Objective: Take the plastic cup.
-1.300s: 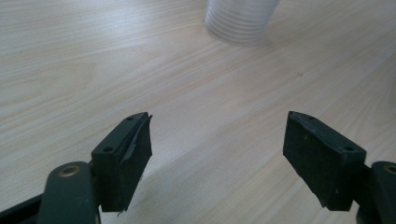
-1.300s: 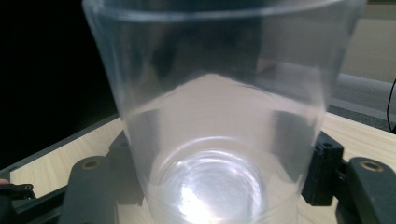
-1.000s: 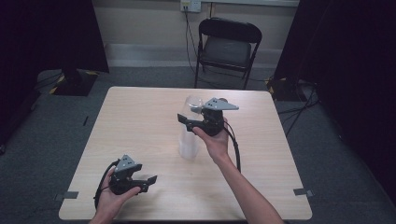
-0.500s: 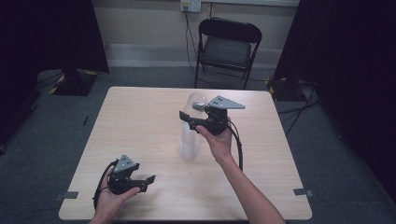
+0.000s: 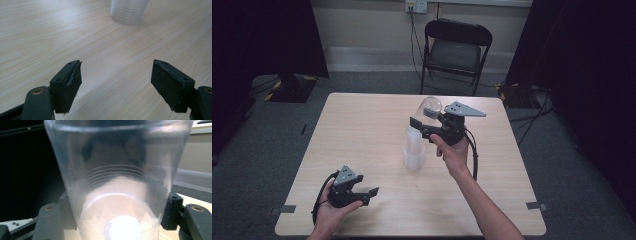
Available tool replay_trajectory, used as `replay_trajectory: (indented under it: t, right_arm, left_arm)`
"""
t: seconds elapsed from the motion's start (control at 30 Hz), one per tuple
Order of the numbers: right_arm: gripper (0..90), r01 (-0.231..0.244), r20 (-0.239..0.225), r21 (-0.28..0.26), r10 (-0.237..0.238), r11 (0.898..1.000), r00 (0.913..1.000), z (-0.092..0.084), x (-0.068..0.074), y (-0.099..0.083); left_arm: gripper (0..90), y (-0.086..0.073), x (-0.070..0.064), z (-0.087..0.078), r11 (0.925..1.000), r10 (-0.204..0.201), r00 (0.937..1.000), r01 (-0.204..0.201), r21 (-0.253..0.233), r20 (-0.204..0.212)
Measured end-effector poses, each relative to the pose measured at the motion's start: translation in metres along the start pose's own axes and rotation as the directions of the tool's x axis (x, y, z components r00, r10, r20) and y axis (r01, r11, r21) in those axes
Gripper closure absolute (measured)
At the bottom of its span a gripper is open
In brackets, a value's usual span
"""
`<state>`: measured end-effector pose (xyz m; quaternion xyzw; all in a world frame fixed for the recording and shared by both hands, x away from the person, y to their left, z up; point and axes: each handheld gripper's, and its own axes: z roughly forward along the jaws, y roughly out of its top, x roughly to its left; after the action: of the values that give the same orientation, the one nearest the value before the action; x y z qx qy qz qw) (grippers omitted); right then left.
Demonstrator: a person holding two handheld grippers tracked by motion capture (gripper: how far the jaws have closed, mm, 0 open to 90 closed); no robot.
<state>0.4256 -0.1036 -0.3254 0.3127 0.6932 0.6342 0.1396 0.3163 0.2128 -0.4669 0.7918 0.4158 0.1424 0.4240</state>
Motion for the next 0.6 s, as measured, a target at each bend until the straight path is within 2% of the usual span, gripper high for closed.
replay_trajectory:
  t: [0.1, 0.17, 0.4, 0.6]
  right_arm:
    - [33.0, -0.010, 0.003, -0.003, 0.010, 1.000, 0.9999, -0.005, 0.000, 0.001]
    - [33.0, 0.003, -0.009, -0.007, -0.003, 1.000, 1.0000, -0.008, 0.000, 0.001]
    - [33.1, -0.004, 0.005, -0.008, 0.004, 1.000, 1.0000, -0.022, -0.003, -0.002]
    - [33.1, -0.019, 0.020, 0.002, 0.019, 1.000, 0.9996, -0.034, -0.006, -0.010]
  left_arm:
    - [24.2, 0.000, -0.001, 0.000, 0.9999, 0.007, 1.0000, -0.007, 0.008, 0.001]
    - [24.4, 0.000, -0.001, -0.001, 0.9999, 0.010, 0.9999, -0.010, 0.009, 0.006]
    - [24.1, 0.000, -0.003, -0.001, 0.9999, 0.014, 0.9997, -0.014, -0.009, 0.018]
    - [22.2, 0.001, -0.005, 0.000, 0.9999, 0.000, 0.9993, 0.001, -0.012, 0.038]
